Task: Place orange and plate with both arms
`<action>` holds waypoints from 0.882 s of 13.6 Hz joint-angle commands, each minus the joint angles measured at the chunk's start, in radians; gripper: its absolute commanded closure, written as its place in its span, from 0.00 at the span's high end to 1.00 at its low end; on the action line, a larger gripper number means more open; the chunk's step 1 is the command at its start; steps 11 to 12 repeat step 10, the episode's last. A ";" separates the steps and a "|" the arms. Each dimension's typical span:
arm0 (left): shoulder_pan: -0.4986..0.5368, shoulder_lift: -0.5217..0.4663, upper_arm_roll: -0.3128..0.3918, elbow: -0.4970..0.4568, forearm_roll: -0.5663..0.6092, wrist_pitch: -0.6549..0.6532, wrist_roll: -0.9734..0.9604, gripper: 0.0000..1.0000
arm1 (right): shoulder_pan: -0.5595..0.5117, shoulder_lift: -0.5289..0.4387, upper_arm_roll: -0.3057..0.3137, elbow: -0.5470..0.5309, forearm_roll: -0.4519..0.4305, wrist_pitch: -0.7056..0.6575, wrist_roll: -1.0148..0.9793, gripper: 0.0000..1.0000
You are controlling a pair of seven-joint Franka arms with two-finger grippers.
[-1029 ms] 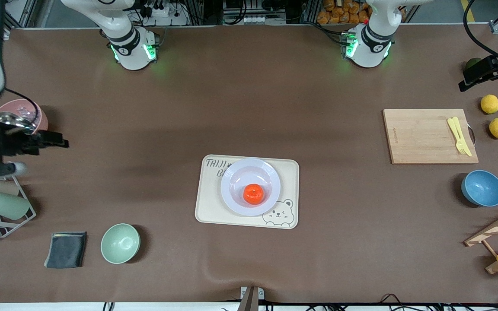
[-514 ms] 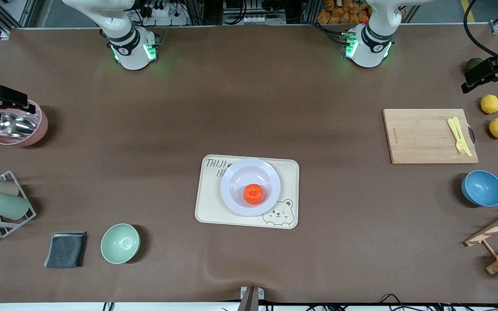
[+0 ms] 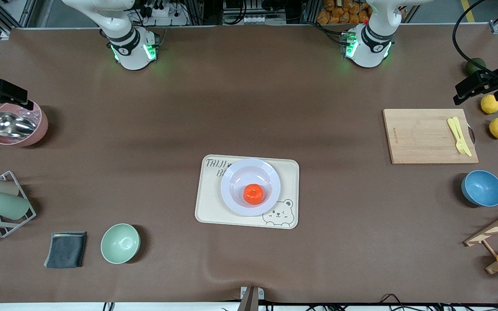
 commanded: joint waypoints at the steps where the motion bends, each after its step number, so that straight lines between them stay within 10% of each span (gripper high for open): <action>1: -0.001 -0.031 -0.008 -0.023 0.021 -0.002 0.009 1.00 | -0.026 -0.007 0.018 0.014 -0.011 -0.004 0.005 1.00; 12: -0.001 -0.023 -0.006 0.000 0.012 -0.002 0.015 1.00 | -0.029 -0.029 0.029 -0.082 -0.008 0.067 0.005 1.00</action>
